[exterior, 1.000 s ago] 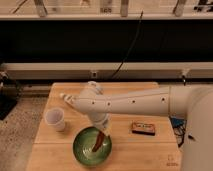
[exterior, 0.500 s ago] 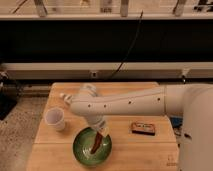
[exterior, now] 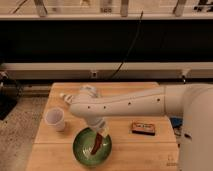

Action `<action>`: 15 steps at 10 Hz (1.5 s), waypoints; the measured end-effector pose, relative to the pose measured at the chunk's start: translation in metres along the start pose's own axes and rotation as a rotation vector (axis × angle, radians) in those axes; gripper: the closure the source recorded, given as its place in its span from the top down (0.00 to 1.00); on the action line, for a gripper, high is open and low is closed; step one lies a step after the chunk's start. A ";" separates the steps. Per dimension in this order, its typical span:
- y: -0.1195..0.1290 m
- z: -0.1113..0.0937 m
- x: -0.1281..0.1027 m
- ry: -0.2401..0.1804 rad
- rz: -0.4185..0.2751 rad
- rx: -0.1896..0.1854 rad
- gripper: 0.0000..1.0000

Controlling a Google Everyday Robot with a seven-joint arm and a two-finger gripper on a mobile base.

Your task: Place the pepper in the ceramic bowl

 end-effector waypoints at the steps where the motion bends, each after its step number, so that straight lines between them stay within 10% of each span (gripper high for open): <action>1: 0.000 0.000 -0.001 0.001 -0.015 0.001 0.49; 12: 0.004 0.001 -0.001 0.023 -0.073 0.008 0.49; 15: 0.004 0.000 -0.001 0.030 -0.092 0.009 0.34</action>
